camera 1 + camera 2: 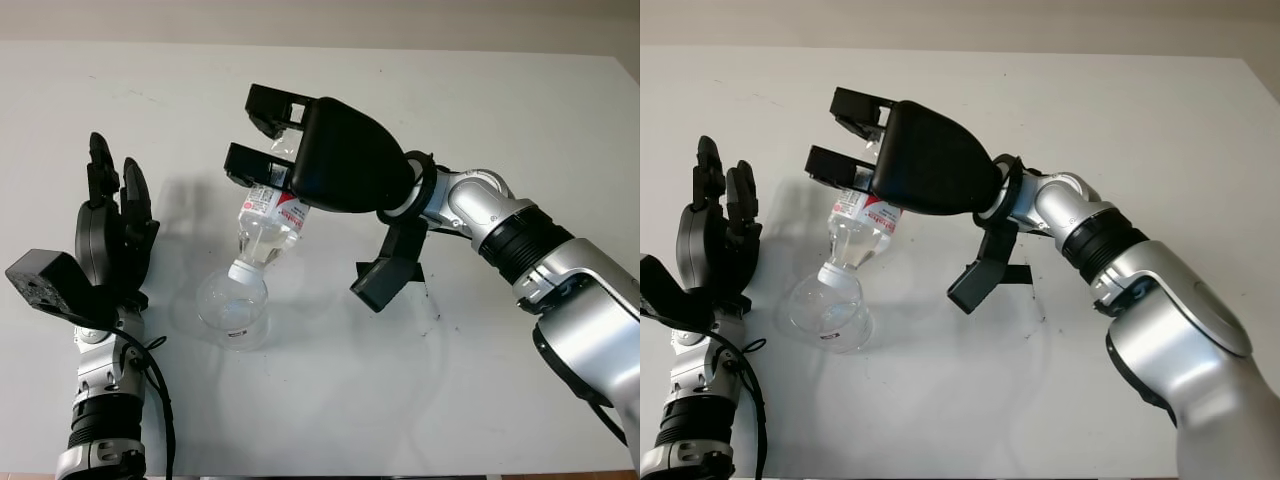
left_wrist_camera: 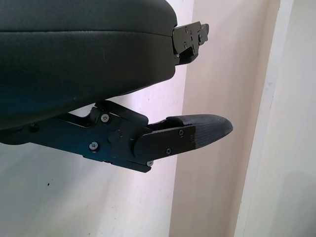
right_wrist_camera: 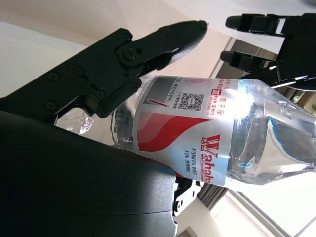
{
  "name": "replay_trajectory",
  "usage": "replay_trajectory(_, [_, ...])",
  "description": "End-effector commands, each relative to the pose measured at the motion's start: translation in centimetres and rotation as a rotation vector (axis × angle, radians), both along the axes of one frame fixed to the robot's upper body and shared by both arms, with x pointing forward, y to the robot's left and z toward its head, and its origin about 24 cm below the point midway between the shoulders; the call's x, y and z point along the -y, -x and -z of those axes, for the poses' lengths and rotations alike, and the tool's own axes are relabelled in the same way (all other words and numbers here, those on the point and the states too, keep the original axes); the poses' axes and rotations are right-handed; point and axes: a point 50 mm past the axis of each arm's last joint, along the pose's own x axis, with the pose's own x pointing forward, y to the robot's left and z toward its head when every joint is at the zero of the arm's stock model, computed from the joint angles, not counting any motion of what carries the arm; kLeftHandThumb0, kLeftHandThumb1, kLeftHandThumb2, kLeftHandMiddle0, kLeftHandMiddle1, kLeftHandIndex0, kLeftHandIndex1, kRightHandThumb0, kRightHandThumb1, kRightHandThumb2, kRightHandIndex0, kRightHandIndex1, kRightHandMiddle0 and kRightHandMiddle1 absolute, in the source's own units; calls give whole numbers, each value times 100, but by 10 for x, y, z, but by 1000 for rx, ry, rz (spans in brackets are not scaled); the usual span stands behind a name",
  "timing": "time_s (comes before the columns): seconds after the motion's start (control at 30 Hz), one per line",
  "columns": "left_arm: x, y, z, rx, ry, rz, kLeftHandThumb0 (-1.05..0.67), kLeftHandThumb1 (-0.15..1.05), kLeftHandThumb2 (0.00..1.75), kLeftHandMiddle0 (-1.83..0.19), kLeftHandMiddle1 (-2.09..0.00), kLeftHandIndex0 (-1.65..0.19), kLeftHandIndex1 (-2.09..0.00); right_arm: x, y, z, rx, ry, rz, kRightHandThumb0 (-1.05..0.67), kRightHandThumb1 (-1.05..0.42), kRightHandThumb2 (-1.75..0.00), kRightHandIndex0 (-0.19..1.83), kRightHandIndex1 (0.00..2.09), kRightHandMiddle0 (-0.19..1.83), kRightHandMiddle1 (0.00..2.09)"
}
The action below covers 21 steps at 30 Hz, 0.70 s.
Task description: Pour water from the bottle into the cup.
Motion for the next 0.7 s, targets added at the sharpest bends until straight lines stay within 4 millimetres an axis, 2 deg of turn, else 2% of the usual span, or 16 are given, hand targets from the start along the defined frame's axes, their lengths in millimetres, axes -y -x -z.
replay_trajectory(0.0, [2, 4, 12, -34, 15, 2, -63, 105, 56, 11, -5, 19, -4, -2, 2, -13, -10, -50, -43, -62, -105, -15, 122, 209, 82, 209])
replay_trajectory(0.1, [1, 4, 11, -32, 16, 2, -63, 105, 55, 11, -5, 19, -3, 3, -1, -13, -227, -153, -47, -55, -105, -34, 122, 209, 87, 209])
replay_trajectory(0.23, [0, 5, 11, -29, 12, 2, -63, 105, 55, 11, -5, 19, -3, 15, -11, -11, -646, -328, -17, -46, -105, -40, 126, 209, 92, 209])
replay_trajectory(0.37, [-1, 5, 11, -28, 18, 3, -63, 105, 54, 11, -5, 19, -3, 28, -19, -5, -938, -434, 7, -42, -105, -47, 117, 209, 81, 209])
replay_trajectory(0.5, [-1, 6, 10, -29, 15, 9, -63, 105, 54, 11, -5, 19, -3, 36, -23, 6, -1162, -501, 0, -40, -105, -49, 120, 209, 77, 209])
replay_trajectory(0.67, [0, 5, 9, -28, 19, 10, -63, 105, 54, 10, -6, 19, -3, 44, -24, 16, -1351, -590, -27, -40, -105, -52, 122, 209, 77, 209])
